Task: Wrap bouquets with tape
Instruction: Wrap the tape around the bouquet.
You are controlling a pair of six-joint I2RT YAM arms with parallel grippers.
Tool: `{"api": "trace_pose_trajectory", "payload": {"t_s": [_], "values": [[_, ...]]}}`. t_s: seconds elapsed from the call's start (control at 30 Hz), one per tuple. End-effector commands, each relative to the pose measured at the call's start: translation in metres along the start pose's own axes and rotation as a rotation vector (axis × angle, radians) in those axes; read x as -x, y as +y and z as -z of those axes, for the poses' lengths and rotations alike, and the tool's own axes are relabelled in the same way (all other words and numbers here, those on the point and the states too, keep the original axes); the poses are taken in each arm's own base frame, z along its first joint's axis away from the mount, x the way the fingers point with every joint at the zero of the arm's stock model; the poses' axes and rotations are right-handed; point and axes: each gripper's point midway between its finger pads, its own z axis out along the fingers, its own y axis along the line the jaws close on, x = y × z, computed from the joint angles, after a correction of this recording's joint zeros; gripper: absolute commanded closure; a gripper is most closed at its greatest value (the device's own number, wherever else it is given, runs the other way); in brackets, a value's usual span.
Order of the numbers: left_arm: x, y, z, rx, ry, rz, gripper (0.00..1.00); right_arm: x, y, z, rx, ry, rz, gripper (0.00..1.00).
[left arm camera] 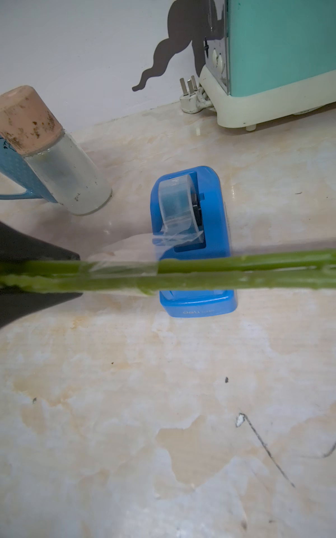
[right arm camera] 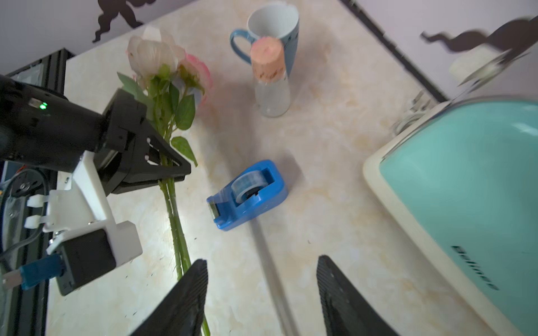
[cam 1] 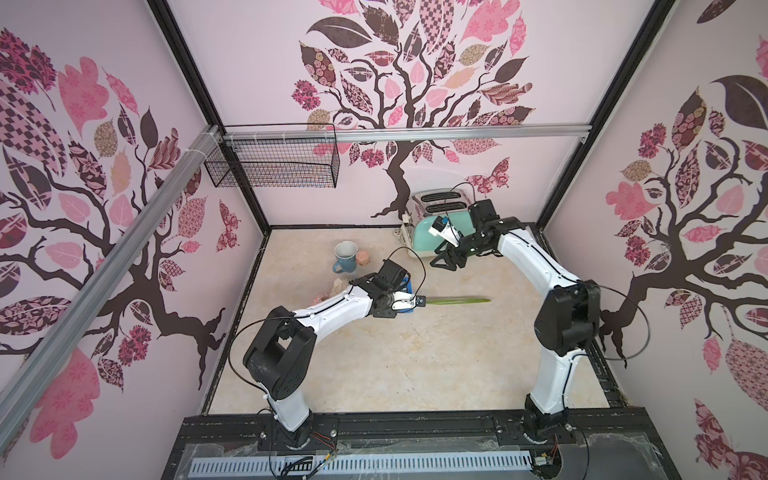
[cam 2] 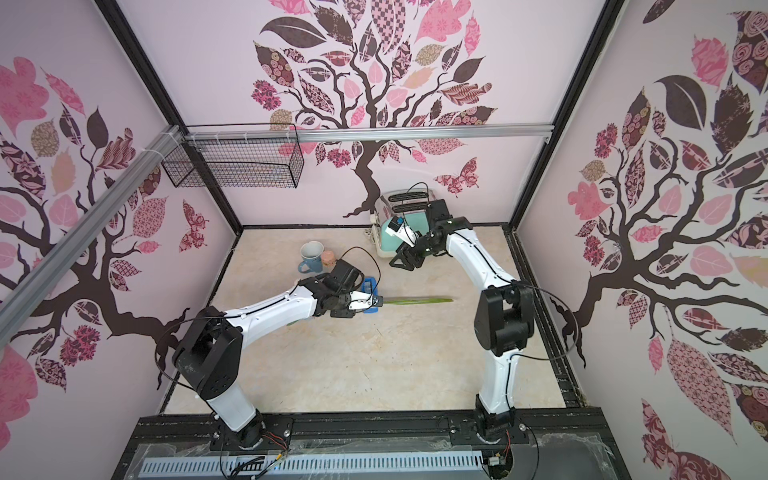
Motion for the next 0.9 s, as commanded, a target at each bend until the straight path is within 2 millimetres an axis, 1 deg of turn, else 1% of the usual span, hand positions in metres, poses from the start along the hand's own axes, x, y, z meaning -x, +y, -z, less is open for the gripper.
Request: {"api": "trace_pose_trajectory", "payload": {"t_s": [0.0,0.07,0.17,0.3,0.37,0.47,0.7,0.87], "values": [[-0.004,0.017,0.004,0.107,0.020,-0.018,1.00,-0.020,0.048,-0.018,0.194,0.148,-0.042,0.35],[-0.005,0.022,0.005,0.136,0.020,-0.016,1.00,-0.025,0.053,-0.032,0.219,0.189,-0.039,0.33],[-0.002,0.026,0.008,0.170,0.005,-0.018,1.00,-0.034,0.053,-0.047,0.225,0.250,-0.037,0.33],[-0.001,0.026,0.011,0.180,-0.012,-0.027,1.00,-0.036,0.048,-0.061,0.211,0.258,0.004,0.32],[0.001,0.025,0.013,0.192,-0.029,-0.033,1.00,-0.036,0.042,-0.064,0.188,0.274,0.009,0.32],[0.002,0.027,0.017,0.214,-0.039,-0.038,1.00,-0.039,0.041,-0.067,0.185,0.300,0.015,0.32],[0.003,0.032,0.022,0.238,-0.041,-0.037,1.00,-0.049,0.055,-0.075,0.217,0.335,0.042,0.33],[0.003,0.032,0.022,0.246,-0.037,-0.038,1.00,-0.049,0.062,-0.079,0.241,0.335,0.049,0.35]]}}
